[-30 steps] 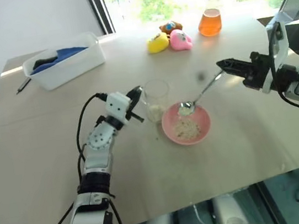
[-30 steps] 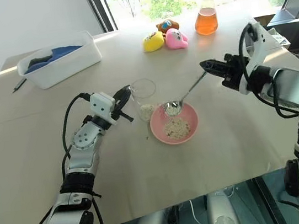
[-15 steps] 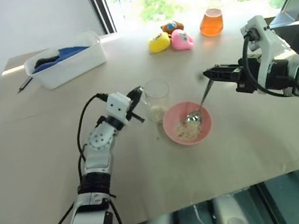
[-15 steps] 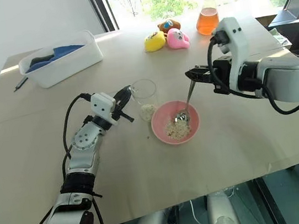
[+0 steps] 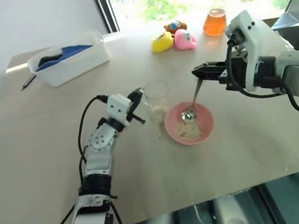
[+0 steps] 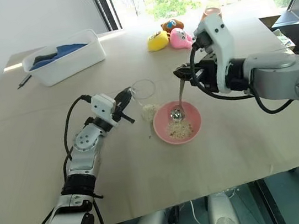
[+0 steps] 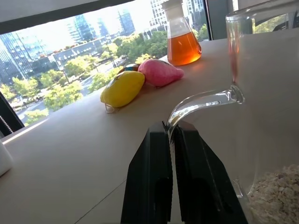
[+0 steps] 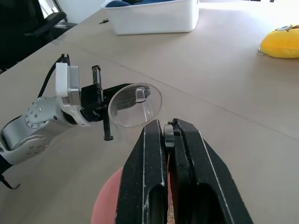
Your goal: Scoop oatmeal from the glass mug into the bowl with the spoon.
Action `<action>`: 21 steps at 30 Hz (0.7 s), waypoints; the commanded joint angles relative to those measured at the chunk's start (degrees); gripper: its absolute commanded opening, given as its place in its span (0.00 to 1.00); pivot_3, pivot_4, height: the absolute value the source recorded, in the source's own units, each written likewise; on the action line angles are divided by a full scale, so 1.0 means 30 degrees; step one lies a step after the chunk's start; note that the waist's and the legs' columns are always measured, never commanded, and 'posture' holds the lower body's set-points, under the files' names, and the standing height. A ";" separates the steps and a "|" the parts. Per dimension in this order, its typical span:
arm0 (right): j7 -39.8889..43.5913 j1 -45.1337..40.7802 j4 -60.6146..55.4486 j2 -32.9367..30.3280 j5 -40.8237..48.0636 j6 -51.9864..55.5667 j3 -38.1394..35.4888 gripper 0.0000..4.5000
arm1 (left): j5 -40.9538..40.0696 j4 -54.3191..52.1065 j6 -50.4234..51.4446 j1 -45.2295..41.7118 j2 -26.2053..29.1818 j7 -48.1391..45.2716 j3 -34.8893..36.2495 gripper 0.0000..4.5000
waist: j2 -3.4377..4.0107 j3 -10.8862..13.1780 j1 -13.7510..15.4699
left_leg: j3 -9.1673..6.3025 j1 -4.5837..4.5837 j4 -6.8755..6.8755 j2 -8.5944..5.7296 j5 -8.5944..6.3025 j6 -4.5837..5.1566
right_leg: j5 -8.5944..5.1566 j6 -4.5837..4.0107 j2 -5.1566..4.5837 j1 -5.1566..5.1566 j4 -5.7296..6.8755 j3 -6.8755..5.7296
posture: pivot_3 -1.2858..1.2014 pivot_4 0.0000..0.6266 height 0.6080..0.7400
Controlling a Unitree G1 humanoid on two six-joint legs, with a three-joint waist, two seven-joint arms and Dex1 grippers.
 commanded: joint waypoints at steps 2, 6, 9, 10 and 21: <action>0.0518 -0.0664 -0.0391 0.0074 -0.0573 -0.0205 -0.0424 0.00 | 0.0386 -0.0376 0.0312 0.0409 0.0281 0.0024 -0.0100 0.01 | 0.0000 0.0000 -0.0016 | 0.0001 0.0001 0.0000 0.0000 0.0000 0.0000 | 0.0000 0.0000 0.0000 0.0000 0.0000 0.0002 | 0.52 0.24 1.00; 0.1596 -0.0499 -0.0712 -0.0117 -0.2430 -0.0250 -0.0047 0.00 | 0.0422 -0.0495 0.0383 0.0464 0.0218 0.0129 -0.0124 0.01 | -0.0001 -0.0001 -0.0008 | 0.0001 0.0002 -0.0004 0.0002 0.0000 -0.0001 | 0.0000 0.0000 0.0003 0.0000 0.0001 0.0000 | 0.52 0.24 1.00; 0.2621 -0.0500 -0.1087 -0.0251 -0.3900 -0.0333 0.0230 0.00 | 0.0442 -0.0556 0.0412 0.0491 0.0194 0.0181 -0.0169 0.01 | -0.0001 -0.0001 -0.0008 | 0.0000 0.0000 -0.0003 -0.0002 0.0000 0.0000 | 0.0000 0.0000 0.0001 -0.0001 -0.0001 -0.0001 | 0.52 0.24 1.00; 0.2858 -0.0473 -0.1137 -0.0193 -0.4189 -0.0335 0.0225 0.00 | 0.0445 -0.0567 0.0417 0.0495 0.0193 0.0193 -0.0180 0.01 | -0.0001 -0.0001 -0.0015 | -0.0001 0.0000 -0.0003 -0.0001 0.0000 0.0000 | 0.0000 0.0000 0.0002 -0.0002 -0.0001 -0.0003 | 0.52 0.24 1.00; 0.3550 0.0033 -0.1117 0.0540 -0.5114 -0.0022 -0.0373 0.00 | 0.0499 -0.0611 0.0497 0.0439 0.0186 0.0339 -0.0345 0.01 | -0.0016 -0.0009 0.0014 | -0.0009 -0.0003 -0.0001 -0.0004 0.0000 -0.0001 | 0.0000 0.0000 0.0000 -0.0001 -0.0005 -0.0012 | 0.52 0.24 1.00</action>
